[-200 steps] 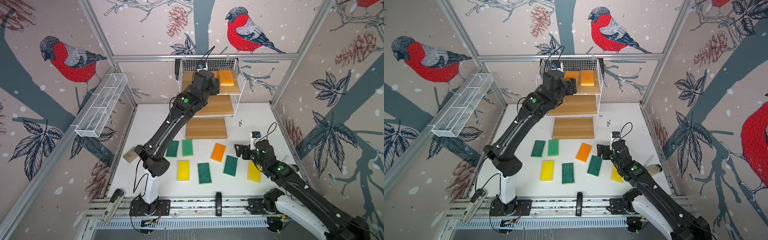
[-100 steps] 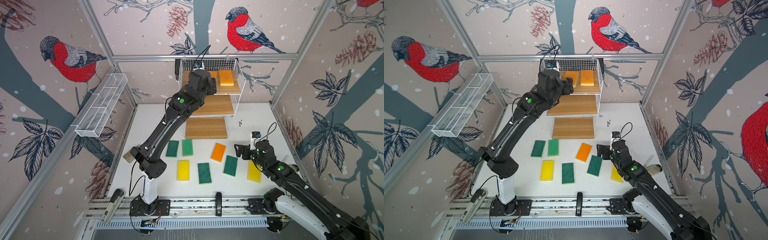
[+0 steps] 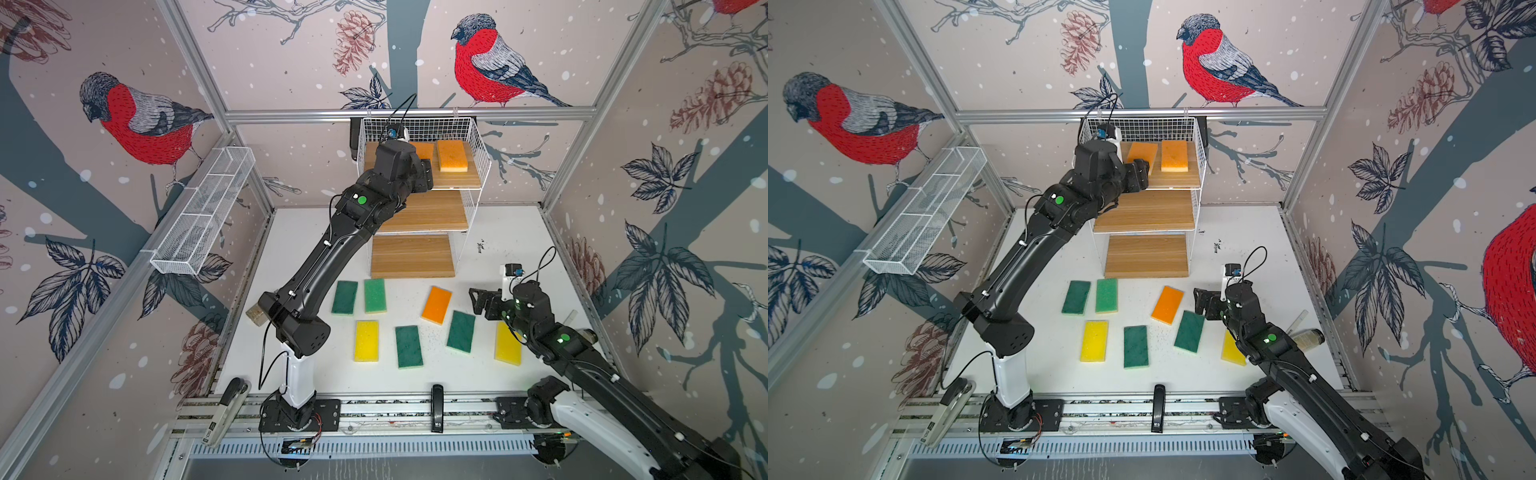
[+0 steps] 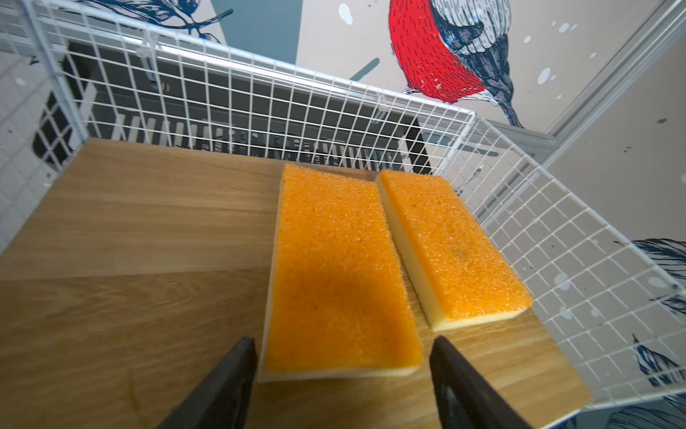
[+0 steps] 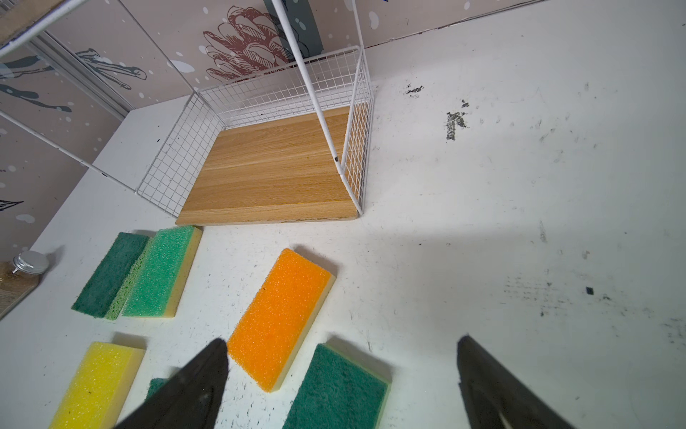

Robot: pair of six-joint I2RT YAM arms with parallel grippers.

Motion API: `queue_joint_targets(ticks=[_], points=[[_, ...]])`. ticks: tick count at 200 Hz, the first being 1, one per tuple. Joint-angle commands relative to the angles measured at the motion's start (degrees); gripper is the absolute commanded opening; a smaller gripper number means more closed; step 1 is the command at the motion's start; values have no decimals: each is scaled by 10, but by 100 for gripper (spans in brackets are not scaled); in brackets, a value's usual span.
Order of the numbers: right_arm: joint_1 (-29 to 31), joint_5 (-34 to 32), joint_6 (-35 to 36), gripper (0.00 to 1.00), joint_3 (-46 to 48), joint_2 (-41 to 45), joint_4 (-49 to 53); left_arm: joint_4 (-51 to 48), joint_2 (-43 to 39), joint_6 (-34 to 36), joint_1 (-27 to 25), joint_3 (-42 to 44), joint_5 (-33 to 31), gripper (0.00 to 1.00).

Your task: Place and organize the cleaning sponges onto the shelf

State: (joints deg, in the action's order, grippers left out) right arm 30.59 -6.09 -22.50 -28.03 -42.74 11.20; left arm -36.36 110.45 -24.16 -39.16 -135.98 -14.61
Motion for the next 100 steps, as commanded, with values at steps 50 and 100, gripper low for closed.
queue_joint_targets(ticks=[50, 100], points=[[0, -7, -5, 96, 3, 3, -5, 30, -8, -14, 0, 19, 36, 73], [-1, -6, -5, 96, 6, 5, -7, 28, -19, -10, 0, 26, 37, 72]])
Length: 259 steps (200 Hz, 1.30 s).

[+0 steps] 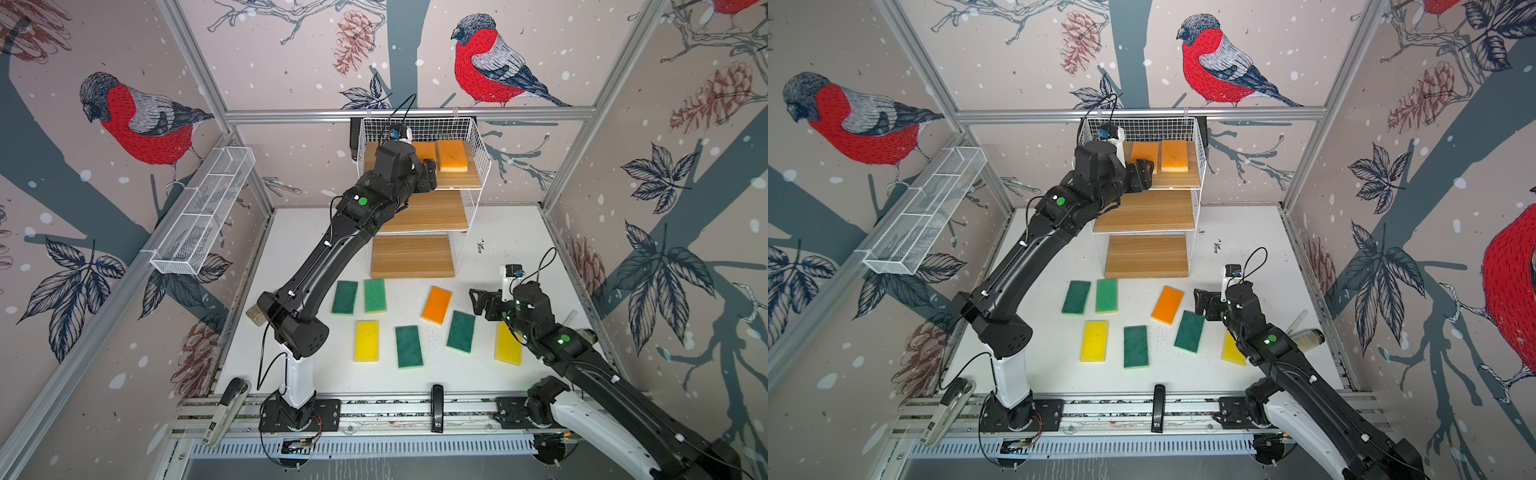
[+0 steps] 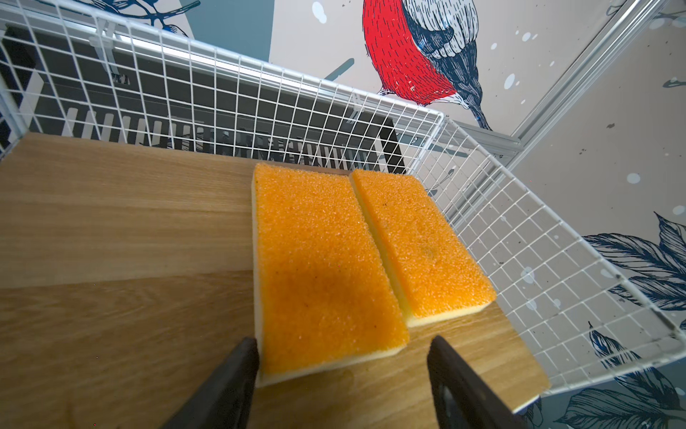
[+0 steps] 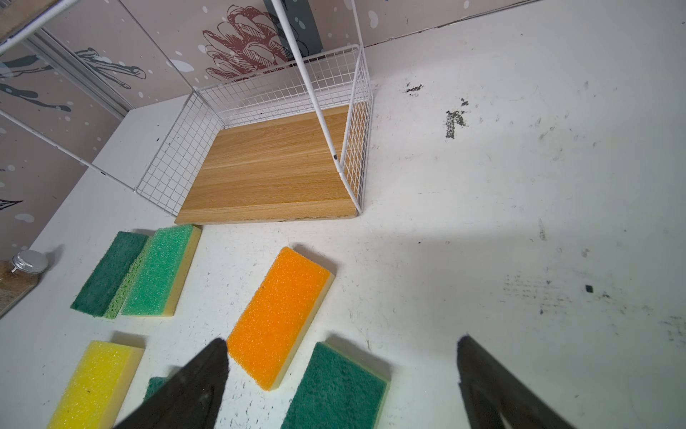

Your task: Place and organize the cleaning sponges onto the shelf

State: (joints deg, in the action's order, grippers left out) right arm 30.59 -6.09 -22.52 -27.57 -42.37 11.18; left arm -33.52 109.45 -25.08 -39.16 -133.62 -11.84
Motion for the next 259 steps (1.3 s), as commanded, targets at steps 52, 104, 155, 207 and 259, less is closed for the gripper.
queue_joint_targets(ticks=[52, 104, 155, 207, 259], points=[[0, -5, -5, 96, 2, 0, -9, -37, -22, 47, 0, 10, -4, 74], [0, -5, -8, 96, 1, 0, -6, -91, -8, 109, 0, -15, -25, 74], [-1, -5, -12, 96, -2, -3, -8, -105, 16, 138, 1, -34, -24, 73], [-1, -6, -12, 96, -3, -7, -9, -99, 33, 134, 0, -46, -18, 71], [-1, -8, -9, 96, -2, -8, -10, -87, 36, 123, 0, -45, -28, 70]])
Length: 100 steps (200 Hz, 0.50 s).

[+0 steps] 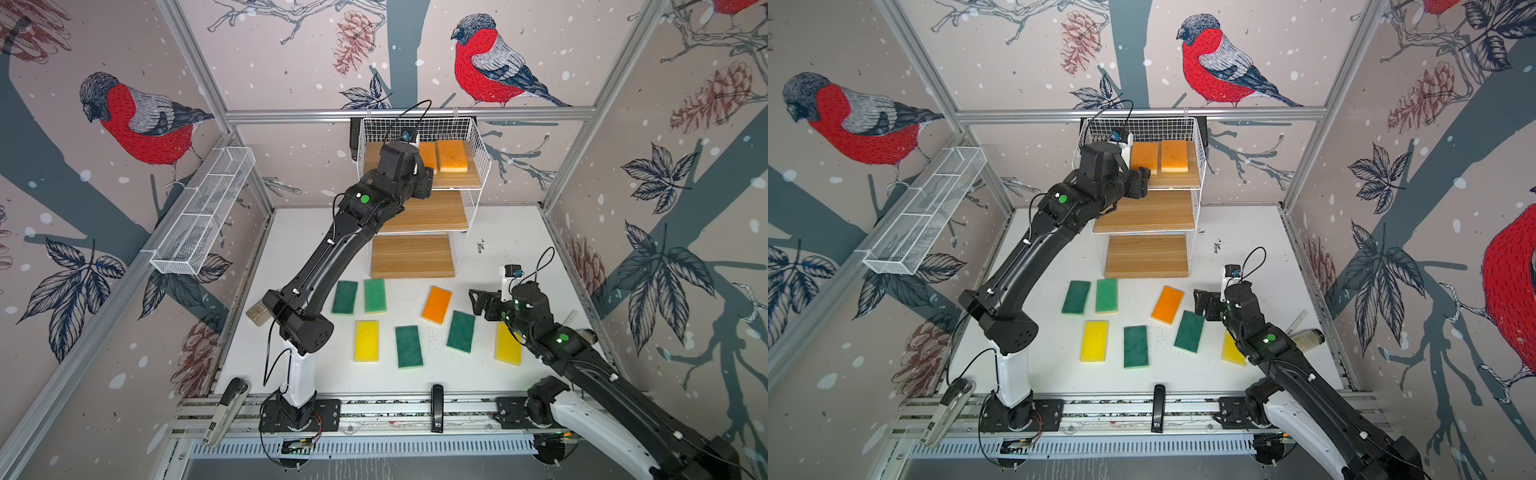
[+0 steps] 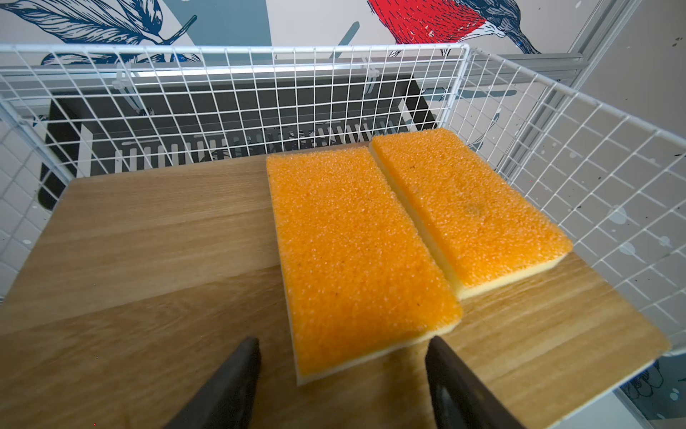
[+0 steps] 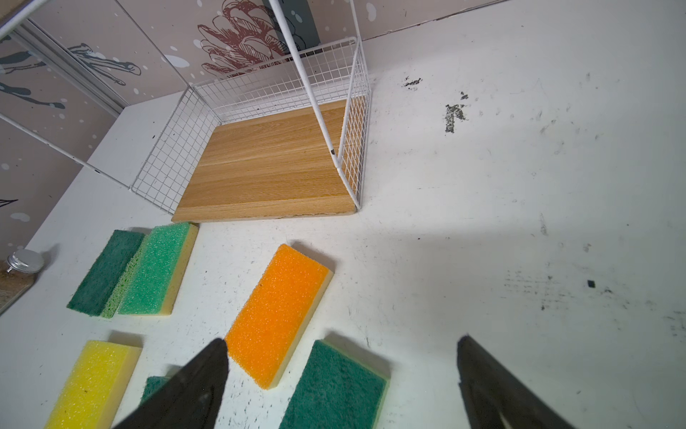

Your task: Place and organize the cleaning sponges onto the shelf

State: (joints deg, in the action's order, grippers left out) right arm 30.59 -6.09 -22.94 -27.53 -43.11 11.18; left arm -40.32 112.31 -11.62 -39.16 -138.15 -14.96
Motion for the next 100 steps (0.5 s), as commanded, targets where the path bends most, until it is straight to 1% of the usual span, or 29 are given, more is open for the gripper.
queue_joint_targets(ticks=[1, 60, 100], points=[[0, -8, -6, 96, -2, 0, -10, -19, 8, -12, 0, 0, 3, 70], [0, -10, -4, 96, 3, 0, -11, -20, 21, -20, -2, 0, -5, 69], [0, -9, -4, 96, 4, 0, -11, -20, 10, -24, -3, 6, -10, 70]])
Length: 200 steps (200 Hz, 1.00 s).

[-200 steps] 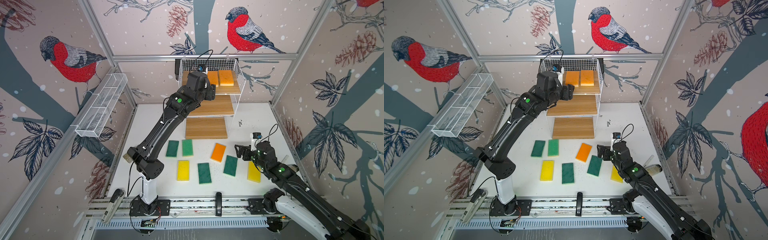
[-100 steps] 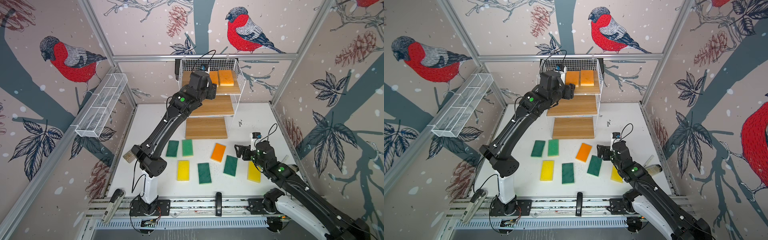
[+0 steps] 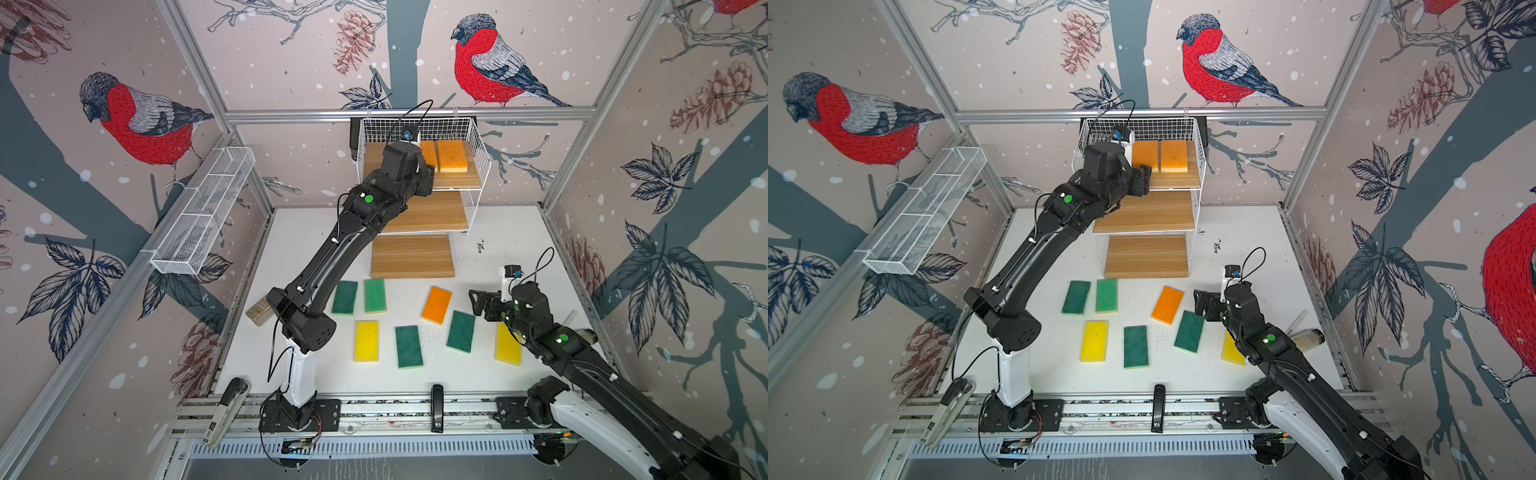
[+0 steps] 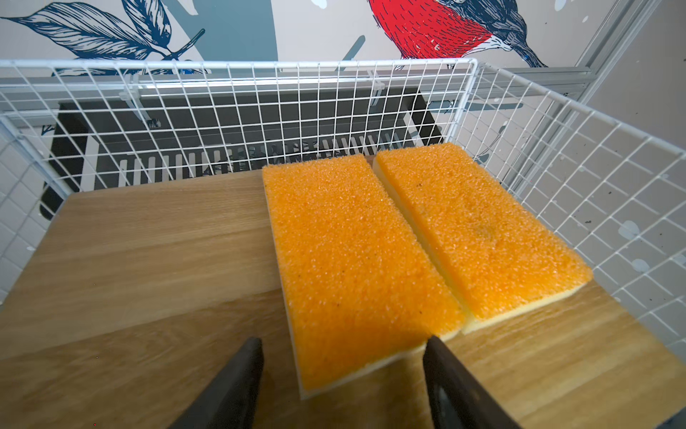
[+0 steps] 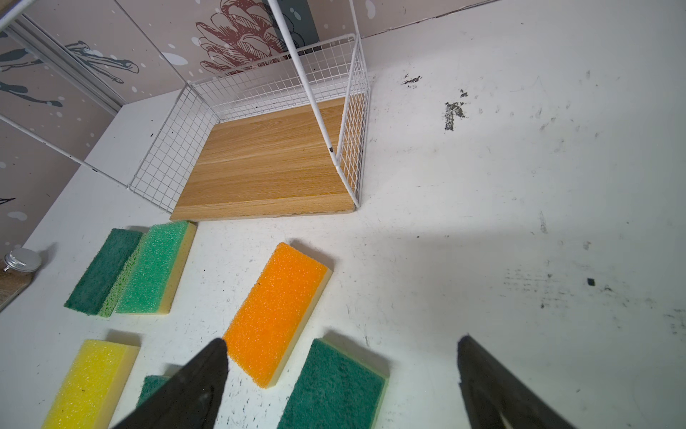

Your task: Place and organize the cleaning sponges onto the shelf

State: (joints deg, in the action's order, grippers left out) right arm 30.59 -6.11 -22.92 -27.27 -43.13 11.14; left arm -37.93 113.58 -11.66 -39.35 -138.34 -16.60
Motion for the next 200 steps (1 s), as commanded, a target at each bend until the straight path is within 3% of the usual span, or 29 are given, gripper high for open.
queue_joint_targets(ticks=[1, 71, 118, 143, 200], points=[[0, -8, -4, 96, 1, 0, -10, -44, -3, -23, -2, 8, 6, 70], [0, -7, -6, 96, 0, 0, -11, -30, -48, 1, -29, 23, 23, 73], [0, -8, -9, 96, -1, 1, -10, -38, -86, 16, -68, 43, -19, 74], [0, -13, -10, 96, -1, 1, -9, -25, -135, 10, -89, 123, -26, 75], [1, -26, -13, 96, -2, 1, -7, 31, -280, -35, -118, 405, -33, 75]])
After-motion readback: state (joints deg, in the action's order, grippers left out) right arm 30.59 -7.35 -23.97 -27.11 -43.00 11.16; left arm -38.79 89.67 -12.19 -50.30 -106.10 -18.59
